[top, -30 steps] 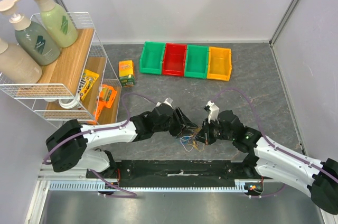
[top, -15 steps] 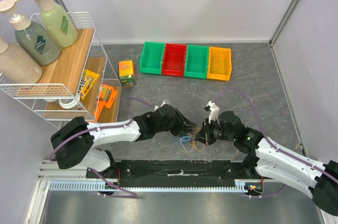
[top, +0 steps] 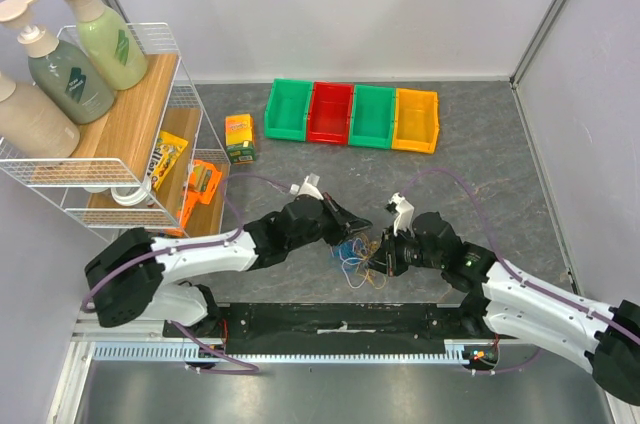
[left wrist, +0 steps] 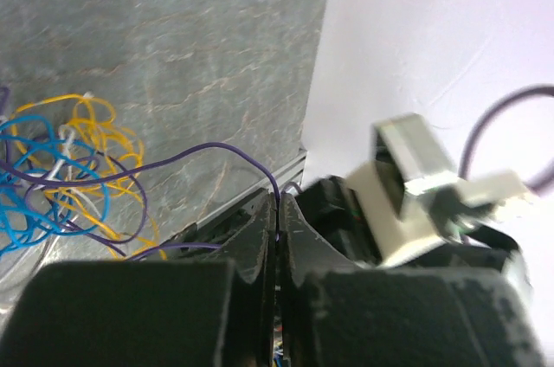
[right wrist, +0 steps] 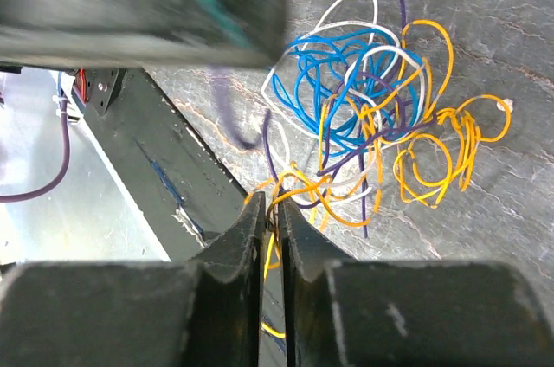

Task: Untangle the cables

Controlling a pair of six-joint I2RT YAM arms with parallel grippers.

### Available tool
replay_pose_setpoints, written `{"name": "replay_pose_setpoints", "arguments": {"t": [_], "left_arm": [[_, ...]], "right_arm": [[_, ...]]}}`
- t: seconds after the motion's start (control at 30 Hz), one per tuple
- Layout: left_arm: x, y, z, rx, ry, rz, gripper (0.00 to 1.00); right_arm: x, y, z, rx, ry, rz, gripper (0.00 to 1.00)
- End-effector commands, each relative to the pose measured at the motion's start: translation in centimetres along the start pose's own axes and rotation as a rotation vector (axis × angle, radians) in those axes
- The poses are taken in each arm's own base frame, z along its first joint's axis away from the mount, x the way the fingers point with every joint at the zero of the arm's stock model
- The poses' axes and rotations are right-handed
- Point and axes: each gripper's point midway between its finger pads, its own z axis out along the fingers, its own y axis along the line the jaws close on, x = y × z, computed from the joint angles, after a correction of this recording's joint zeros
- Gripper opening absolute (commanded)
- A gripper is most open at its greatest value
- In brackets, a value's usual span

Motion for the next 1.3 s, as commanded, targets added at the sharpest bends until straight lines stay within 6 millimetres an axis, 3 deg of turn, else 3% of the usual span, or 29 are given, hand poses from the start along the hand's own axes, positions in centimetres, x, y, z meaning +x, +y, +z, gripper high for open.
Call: {"name": "replay_pose_setpoints", "arguments": {"t": [0.0,0.07,0.13,0.17,0.37,0.4,0.5,0.6,1.0,1.1,1.2,1.27], "left_arm": [[-2.3,-6.5,-2.8,0.199,-0.128,0.195,0.02],[-2.7,-9.1,-4.4,0.265,-0.154,0.283,0.02],[-2.8,-11.5,-6.2,0.322,-0.173,0.389,0.02],[-2.8,-12.8,-7.2,0.358,-0.183,0.447,0.02],[-3.6,-21.2,-14.8,0.461,-0.266,0.762,0.02],[-3.8,-23.7,-16.7,0.492,-0.284,0.824,0.02],[-3.3,-27.9,-20.5,0.559,-0.285,0.944,0.02],[-2.3,-30.8,-23.4,0.637,-0.253,1.002,0.02],[-3.9,-34.9,-27.8,0.699,-0.379,0.977,0.02],[-3.7,-34.5,-27.1,0.686,-0.359,0.952,0.02],[-4.0,-32.8,-25.3,0.619,-0.345,0.93,0.01],[-4.4,-31.6,-24.3,0.573,-0.346,0.921,0.02]], "right_arm": [[-0.3,-0.2,0.6,0.005,-0.03,0.014,0.18],[-0.1,-0.8,0.9,0.026,-0.033,0.031,0.16],[-0.1,-1.7,1.2,0.066,-0.047,0.058,0.01],[0.1,-2.1,1.3,0.085,-0.048,0.072,0.0],[1.6,-8.6,1.3,0.396,-0.093,0.216,0.0],[2.0,-9.6,1.2,0.449,-0.087,0.234,0.0],[2.5,-11.2,1.1,0.542,-0.069,0.245,0.0],[2.2,-12.4,0.6,0.621,-0.063,0.24,0.0],[-2.4,-16.1,-3.1,0.762,-0.137,0.276,0.01],[-4.5,-13.4,-2.6,0.637,-0.077,0.141,0.39],[-6.6,-10.5,-2.9,0.557,-0.039,0.038,0.55],[-7.9,-7.4,-3.3,0.463,-0.05,-0.045,0.64]]}}
